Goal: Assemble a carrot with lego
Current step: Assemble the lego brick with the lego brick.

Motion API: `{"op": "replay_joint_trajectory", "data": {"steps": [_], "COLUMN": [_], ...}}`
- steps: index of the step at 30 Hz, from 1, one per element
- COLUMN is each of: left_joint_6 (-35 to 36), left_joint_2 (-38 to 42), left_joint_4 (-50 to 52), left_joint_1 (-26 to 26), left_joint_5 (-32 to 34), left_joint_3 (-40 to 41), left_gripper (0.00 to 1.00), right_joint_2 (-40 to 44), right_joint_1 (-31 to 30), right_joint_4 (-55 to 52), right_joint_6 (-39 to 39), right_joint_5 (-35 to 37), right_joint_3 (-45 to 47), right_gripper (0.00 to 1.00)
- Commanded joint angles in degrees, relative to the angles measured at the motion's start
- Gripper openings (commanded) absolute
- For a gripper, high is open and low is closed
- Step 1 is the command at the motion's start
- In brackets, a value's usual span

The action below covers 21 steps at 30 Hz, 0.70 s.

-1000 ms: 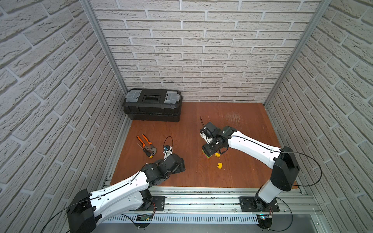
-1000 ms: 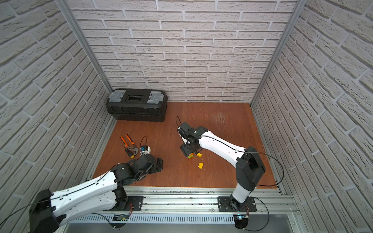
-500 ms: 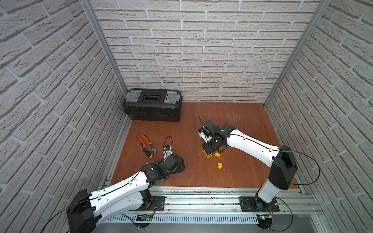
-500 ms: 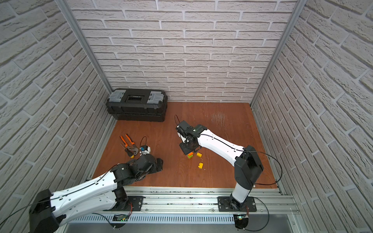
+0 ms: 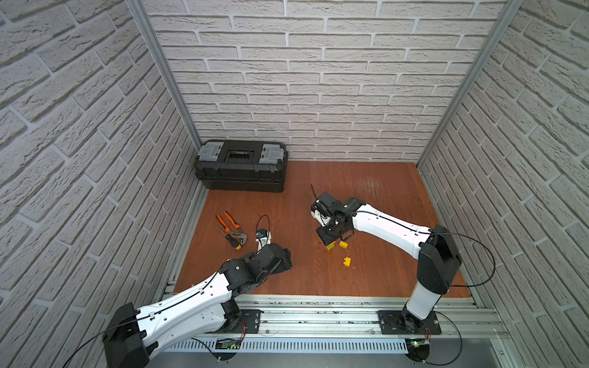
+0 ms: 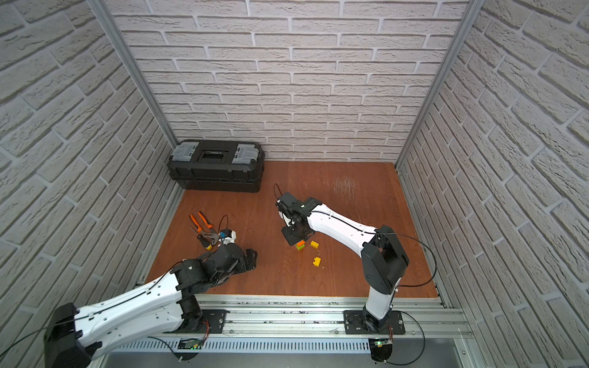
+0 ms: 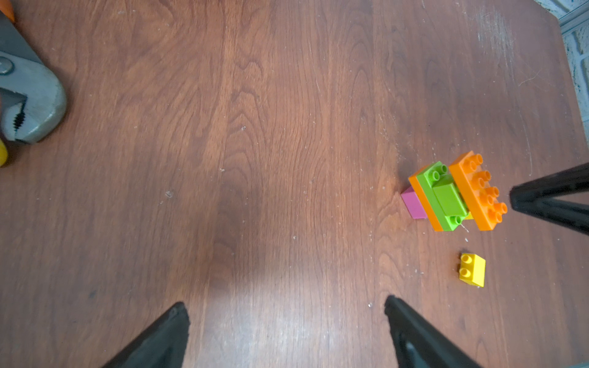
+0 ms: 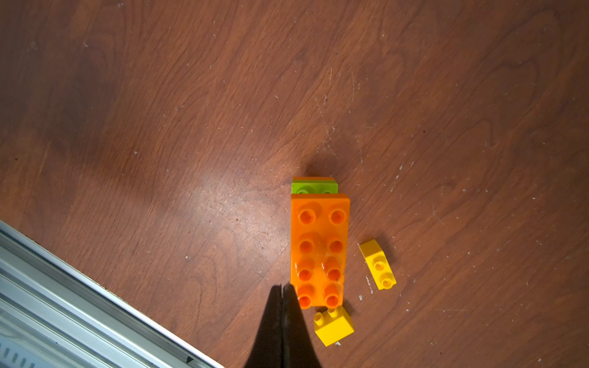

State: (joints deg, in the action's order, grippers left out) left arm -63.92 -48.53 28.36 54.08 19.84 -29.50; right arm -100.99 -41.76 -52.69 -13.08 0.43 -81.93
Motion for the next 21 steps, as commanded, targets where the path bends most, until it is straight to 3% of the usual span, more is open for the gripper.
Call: {"op": "replay_joint_trajectory", "data": {"steps": [1,21], "left_joint_6": [-0.3,-0.3], "left_joint_2": [-0.1,-0.7], "left_joint_4": [-0.8,-0.6], "left_joint_1": [0.3,0.3], "left_joint_5": [0.7,0.6], "left_joint_3": [0.9,0.7], "left_gripper": [0.98,0.98], "right_joint_2": [1.0,-5.6], "right_joint_1": [0.6,2.0], "right_joint_4": [0.7,4.7], "right_joint_6": [0.1,0.2], "right_joint_5": [0.7,-1.1], "right_joint_3": [0.5,4.7], "right_gripper": [0.02,0.02]}}
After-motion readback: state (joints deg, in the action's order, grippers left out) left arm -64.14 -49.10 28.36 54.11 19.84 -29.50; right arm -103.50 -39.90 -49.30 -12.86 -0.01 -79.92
